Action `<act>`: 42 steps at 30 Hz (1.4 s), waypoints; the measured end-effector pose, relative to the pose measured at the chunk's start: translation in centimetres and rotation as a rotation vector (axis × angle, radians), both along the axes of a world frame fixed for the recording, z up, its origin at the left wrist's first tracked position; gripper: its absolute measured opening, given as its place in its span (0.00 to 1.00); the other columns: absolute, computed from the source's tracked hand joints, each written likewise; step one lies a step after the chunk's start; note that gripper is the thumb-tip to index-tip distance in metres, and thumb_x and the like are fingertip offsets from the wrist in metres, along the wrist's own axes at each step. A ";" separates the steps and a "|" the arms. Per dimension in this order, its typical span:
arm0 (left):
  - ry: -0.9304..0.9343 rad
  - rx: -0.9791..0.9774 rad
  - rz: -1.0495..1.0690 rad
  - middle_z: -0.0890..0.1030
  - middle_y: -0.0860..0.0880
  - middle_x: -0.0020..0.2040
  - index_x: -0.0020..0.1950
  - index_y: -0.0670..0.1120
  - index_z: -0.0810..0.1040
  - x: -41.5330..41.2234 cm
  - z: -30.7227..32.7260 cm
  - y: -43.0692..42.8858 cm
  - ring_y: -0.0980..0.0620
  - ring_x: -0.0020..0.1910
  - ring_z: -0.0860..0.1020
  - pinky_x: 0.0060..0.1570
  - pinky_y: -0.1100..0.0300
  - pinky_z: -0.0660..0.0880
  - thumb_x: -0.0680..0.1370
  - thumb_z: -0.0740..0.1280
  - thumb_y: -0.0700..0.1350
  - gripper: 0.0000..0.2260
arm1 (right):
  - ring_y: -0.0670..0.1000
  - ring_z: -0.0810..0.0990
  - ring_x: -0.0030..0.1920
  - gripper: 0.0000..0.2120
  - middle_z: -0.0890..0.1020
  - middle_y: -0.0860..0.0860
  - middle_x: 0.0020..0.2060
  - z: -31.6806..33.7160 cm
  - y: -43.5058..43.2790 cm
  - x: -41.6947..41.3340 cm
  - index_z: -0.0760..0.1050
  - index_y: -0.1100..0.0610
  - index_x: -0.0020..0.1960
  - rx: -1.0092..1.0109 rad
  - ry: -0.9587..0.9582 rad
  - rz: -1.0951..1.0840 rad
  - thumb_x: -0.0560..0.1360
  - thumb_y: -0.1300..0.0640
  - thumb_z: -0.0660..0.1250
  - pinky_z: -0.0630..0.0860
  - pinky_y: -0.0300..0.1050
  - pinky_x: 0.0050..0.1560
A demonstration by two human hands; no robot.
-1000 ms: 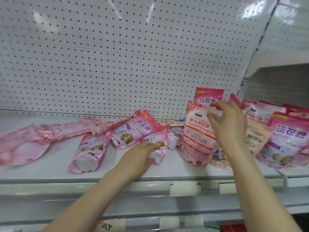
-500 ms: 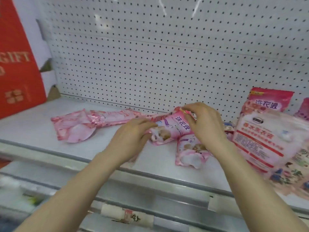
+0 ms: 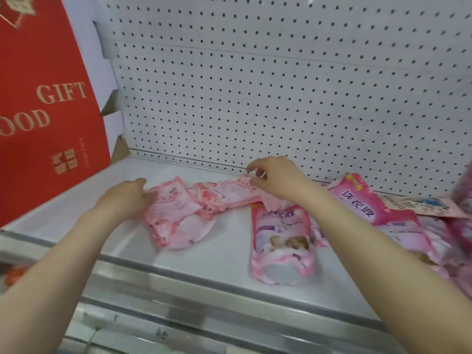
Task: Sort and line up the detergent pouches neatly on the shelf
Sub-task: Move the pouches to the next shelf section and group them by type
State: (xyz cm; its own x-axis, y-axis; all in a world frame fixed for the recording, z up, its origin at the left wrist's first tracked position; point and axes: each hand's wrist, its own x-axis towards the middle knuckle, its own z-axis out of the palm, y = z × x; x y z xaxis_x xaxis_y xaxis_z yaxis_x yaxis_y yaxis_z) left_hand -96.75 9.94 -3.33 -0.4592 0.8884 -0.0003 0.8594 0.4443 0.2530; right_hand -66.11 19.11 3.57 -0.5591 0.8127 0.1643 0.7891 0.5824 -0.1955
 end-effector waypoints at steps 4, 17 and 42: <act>0.049 -0.105 -0.084 0.75 0.41 0.63 0.67 0.44 0.69 -3.0 -1.5 1.6 0.40 0.61 0.74 0.50 0.53 0.69 0.75 0.64 0.63 0.29 | 0.55 0.71 0.70 0.38 0.71 0.51 0.72 -0.7 1.7 -4.1 0.61 0.49 0.77 -0.194 -0.289 0.003 0.72 0.47 0.74 0.69 0.49 0.68; -0.206 0.083 -0.134 0.82 0.47 0.51 0.43 0.51 0.77 -5.9 -0.2 3.2 0.47 0.50 0.77 0.48 0.57 0.73 0.78 0.68 0.47 0.04 | 0.56 0.76 0.64 0.21 0.75 0.56 0.68 -1.2 5.9 -5.8 0.67 0.60 0.72 -0.247 -0.451 -0.324 0.80 0.58 0.59 0.75 0.47 0.61; -0.250 0.954 -0.214 0.78 0.55 0.35 0.42 0.51 0.71 -2.3 10.9 12.2 0.59 0.33 0.74 0.28 0.64 0.66 0.81 0.62 0.43 0.08 | 0.54 0.80 0.35 0.10 0.82 0.51 0.37 5.2 5.0 -4.2 0.76 0.56 0.43 -0.192 0.741 -0.246 0.68 0.65 0.75 0.76 0.48 0.37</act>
State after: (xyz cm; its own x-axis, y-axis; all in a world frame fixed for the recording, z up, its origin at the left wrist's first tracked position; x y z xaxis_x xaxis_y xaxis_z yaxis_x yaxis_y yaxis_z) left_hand -99.08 22.16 7.59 -0.3737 0.6318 0.6791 0.7712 -0.1952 0.6060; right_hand -70.34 24.16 8.79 -0.1606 0.9501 0.2673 0.5160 0.3117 -0.7979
